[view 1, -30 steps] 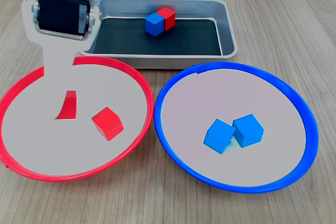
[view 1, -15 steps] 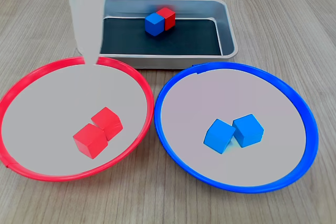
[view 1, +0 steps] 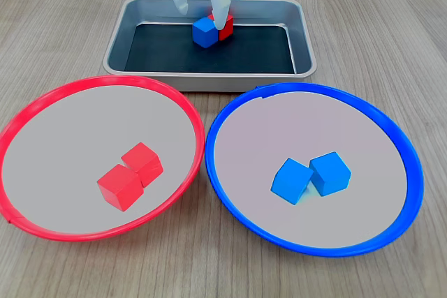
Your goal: Resolve any anomalies and move all blocks to matching dishes
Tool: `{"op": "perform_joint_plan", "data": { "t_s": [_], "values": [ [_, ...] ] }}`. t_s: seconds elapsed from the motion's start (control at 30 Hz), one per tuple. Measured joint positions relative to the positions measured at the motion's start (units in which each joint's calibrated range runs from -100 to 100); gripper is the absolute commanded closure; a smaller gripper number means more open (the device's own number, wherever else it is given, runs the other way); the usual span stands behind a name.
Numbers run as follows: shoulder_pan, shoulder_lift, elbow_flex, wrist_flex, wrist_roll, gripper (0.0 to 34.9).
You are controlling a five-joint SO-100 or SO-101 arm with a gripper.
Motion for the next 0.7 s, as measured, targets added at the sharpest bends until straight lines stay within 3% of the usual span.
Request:
{"op": "perform_joint_plan", "data": {
  "t_s": [0.23,0.37,0.47,0.5,0.53,0.7],
  "values": [
    [0.0,0.4,3.9,-1.0,1.4,15.5],
    [0.0,2.6,5.0,-2.9,1.5,18.0],
    [0.0,3.4,6.2,-4.9,1.7,22.4],
    [0.0,3.6,7.2,-5.6,2.0,30.0],
    [0.0,3.6,7.4,-6.0,2.1,34.4],
    [-1.1,3.8,8.6,-9.9,2.1,34.7]
  ]
}}
